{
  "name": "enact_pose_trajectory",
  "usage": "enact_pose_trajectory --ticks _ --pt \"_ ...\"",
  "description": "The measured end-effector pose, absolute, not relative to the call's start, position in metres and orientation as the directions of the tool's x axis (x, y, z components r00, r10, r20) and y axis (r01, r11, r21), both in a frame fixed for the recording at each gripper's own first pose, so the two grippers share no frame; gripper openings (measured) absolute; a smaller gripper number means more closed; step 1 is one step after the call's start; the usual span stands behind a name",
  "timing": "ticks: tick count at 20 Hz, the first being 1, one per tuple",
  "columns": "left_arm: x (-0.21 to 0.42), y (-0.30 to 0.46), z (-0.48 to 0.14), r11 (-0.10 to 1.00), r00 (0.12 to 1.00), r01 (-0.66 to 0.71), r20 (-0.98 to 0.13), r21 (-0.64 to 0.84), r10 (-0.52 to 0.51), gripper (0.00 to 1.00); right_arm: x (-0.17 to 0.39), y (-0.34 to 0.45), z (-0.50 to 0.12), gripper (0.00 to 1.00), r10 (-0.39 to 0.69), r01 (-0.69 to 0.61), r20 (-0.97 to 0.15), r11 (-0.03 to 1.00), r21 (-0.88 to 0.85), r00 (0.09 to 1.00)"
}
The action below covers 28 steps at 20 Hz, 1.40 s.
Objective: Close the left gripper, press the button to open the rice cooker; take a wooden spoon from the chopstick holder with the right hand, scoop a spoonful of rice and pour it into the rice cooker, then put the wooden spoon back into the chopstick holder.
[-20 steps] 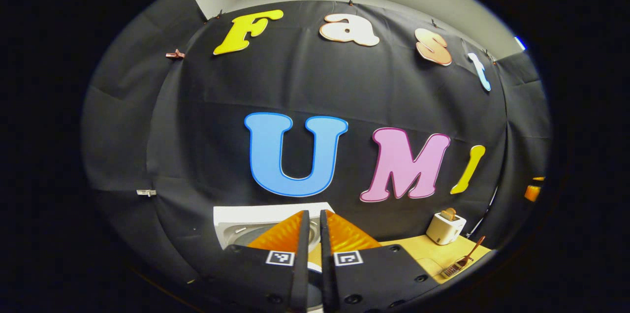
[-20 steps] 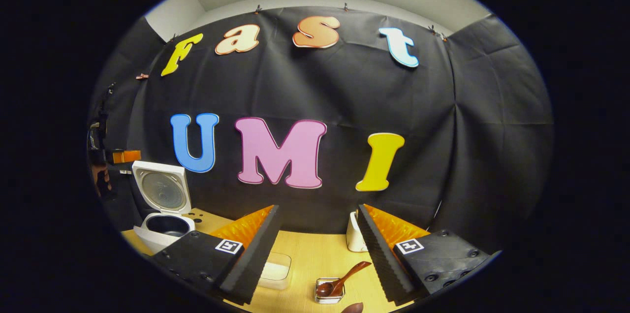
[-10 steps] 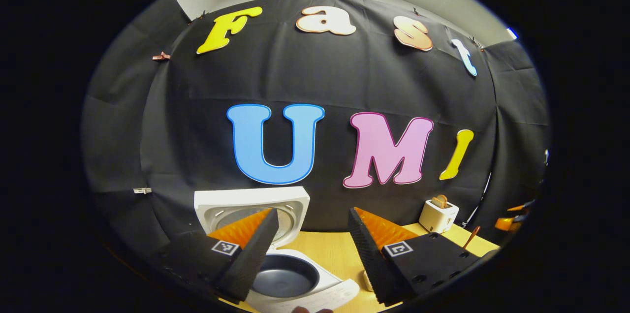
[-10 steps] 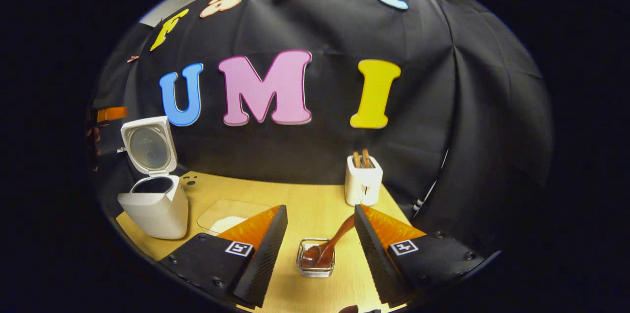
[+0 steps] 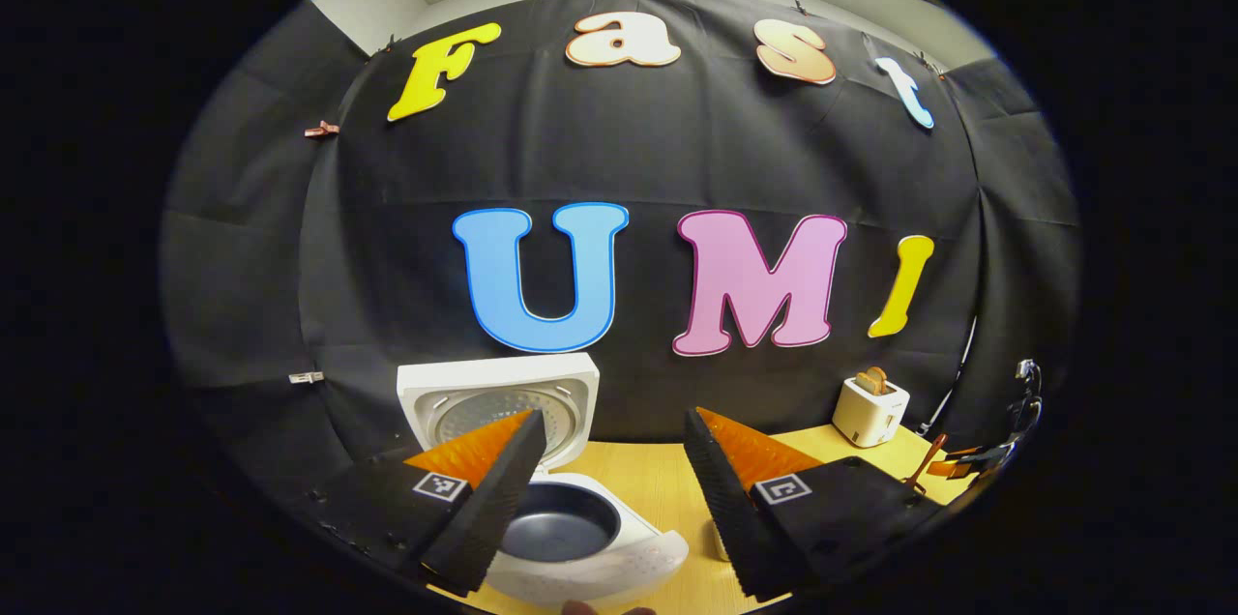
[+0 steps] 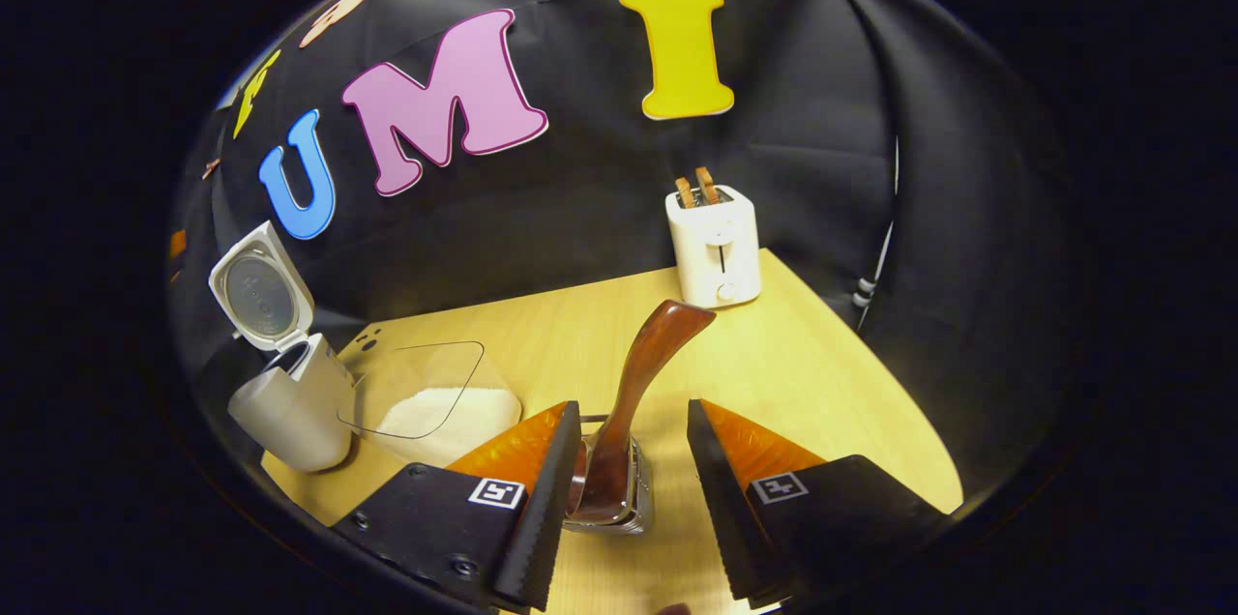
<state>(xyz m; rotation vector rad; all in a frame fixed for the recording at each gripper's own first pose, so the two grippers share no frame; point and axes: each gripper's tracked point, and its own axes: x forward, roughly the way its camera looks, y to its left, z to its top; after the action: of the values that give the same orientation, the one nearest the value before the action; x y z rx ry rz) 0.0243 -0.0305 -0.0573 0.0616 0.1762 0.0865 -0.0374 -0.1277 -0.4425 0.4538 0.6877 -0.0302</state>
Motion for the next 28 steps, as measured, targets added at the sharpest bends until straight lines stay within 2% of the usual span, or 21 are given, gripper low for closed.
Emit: enact_pose_trajectory --ticks 6,7,10,11,12,13,14,15,16,18,19,20,25,28 --pt "0.015 -0.031 -0.066 0.986 0.967 -0.131 -0.206 0.104 0.15 0.93 -0.017 -0.114 -0.478 0.7 0.167 0.165 -0.646 0.892 0.421 0.744" --pt "0.013 -0.031 -0.067 0.985 0.965 -0.136 -0.211 0.104 0.156 0.92 -0.017 -0.112 -0.484 0.68 0.168 0.166 -0.657 0.894 0.415 0.735" --pt "0.01 -0.028 -0.069 0.982 0.96 -0.153 -0.221 0.106 0.174 0.92 -0.013 -0.103 -0.494 0.52 0.197 0.166 -0.667 0.883 0.44 0.718" --pt "0.01 -0.026 -0.068 0.981 0.959 -0.158 -0.22 0.108 0.179 0.92 -0.01 -0.102 -0.495 0.35 0.196 0.166 -0.668 0.883 0.438 0.718" --pt "0.008 -0.025 -0.068 0.981 0.959 -0.161 -0.219 0.11 0.182 0.92 -0.01 -0.101 -0.494 0.44 0.193 0.166 -0.668 0.886 0.433 0.718" --pt "0.006 -0.023 -0.068 0.98 0.959 -0.162 -0.218 0.113 0.183 0.92 -0.01 -0.102 -0.492 0.41 0.184 0.165 -0.665 0.889 0.426 0.724" --pt "0.006 -0.021 -0.067 0.98 0.959 -0.161 -0.216 0.118 0.184 0.92 -0.012 -0.104 -0.487 0.44 0.169 0.164 -0.661 0.897 0.411 0.731" --pt "0.005 -0.021 -0.066 0.98 0.959 -0.161 -0.215 0.121 0.184 0.92 -0.013 -0.106 -0.483 0.21 0.154 0.156 -0.654 0.907 0.391 0.741" --pt "0.004 -0.018 -0.066 0.98 0.96 -0.16 -0.213 0.122 0.183 0.92 -0.015 -0.106 -0.479 0.32 0.143 0.148 -0.649 0.916 0.372 0.748" --pt "0.003 -0.016 -0.066 0.981 0.961 -0.156 -0.213 0.113 0.177 0.92 -0.022 -0.102 -0.469 0.31 0.141 0.132 -0.631 0.921 0.366 0.763" --pt "0.002 -0.014 -0.067 0.982 0.961 -0.154 -0.214 0.107 0.174 0.92 -0.024 -0.098 -0.466 0.17 0.151 0.124 -0.626 0.919 0.374 0.765" --pt "0.001 -0.012 -0.069 0.983 0.961 -0.153 -0.216 0.102 0.172 0.92 -0.026 -0.094 -0.465 0.28 0.161 0.117 -0.623 0.917 0.381 0.765" --pt "-0.006 0.002 -0.068 0.982 0.961 -0.155 -0.216 0.105 0.175 0.92 -0.028 -0.072 -0.471 0.29 0.196 0.079 -0.626 0.92 0.384 0.755" --pt "-0.011 0.012 -0.067 0.98 0.959 -0.163 -0.216 0.112 0.184 0.92 -0.02 -0.072 -0.475 0.26 0.168 0.125 -0.639 0.914 0.386 0.751"
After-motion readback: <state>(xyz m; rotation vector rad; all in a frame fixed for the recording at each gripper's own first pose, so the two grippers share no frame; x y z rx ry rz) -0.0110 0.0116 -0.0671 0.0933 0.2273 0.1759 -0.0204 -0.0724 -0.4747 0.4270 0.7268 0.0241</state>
